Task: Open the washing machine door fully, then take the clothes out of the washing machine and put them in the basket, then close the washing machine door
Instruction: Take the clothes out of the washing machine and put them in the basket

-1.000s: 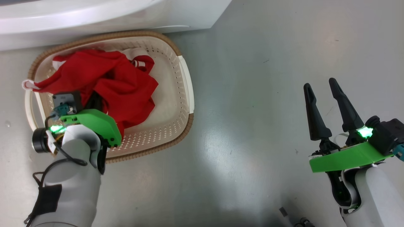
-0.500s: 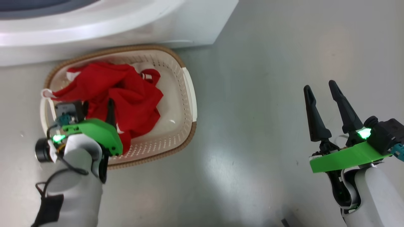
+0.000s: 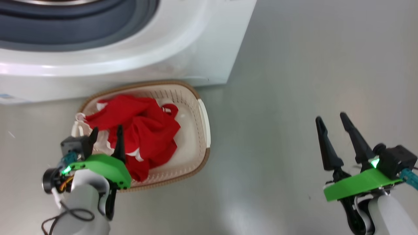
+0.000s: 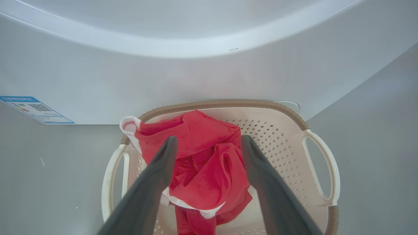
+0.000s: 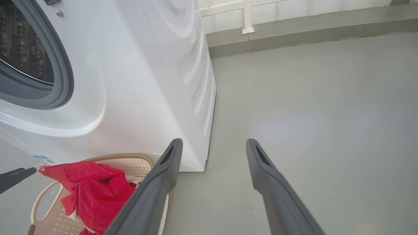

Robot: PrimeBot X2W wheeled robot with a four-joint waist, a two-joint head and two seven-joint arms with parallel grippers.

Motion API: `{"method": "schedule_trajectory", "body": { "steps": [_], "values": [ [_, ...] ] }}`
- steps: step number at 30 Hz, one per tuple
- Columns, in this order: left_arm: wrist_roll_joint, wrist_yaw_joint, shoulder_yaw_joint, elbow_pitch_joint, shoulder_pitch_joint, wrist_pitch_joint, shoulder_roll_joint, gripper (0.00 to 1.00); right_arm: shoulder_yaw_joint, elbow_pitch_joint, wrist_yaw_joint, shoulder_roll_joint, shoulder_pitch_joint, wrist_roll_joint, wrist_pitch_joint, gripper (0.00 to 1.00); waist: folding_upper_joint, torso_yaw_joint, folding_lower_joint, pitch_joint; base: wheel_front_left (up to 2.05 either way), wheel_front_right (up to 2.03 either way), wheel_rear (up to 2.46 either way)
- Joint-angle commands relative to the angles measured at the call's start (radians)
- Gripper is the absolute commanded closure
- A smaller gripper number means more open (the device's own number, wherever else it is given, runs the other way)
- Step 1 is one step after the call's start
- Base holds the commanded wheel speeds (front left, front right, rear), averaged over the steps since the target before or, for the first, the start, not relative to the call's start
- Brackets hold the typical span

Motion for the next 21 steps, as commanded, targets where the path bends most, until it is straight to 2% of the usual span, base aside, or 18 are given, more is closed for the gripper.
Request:
{"method": "schedule_trajectory", "body": {
  "steps": [1, 21],
  "values": [
    [0.004, -0.006, 0.041, -0.057, 0.056, -0.005, 0.025, 0.00, 0.019, -0.013, 0.006, -0.012, 0.037, -0.004, -0.006, 0.00, 0.0000, 0.022, 0.0000, -0.084, 0.00, 0.00, 0.00],
    [0.038, -0.028, 0.056, -0.422, 0.340, -0.005, 0.022, 0.00, 0.023, 0.010, 0.006, -0.031, 0.163, -0.004, -0.006, 0.00, 0.0000, 0.030, 0.0000, -0.328, 0.00, 0.00, 0.00]
  ]
}}
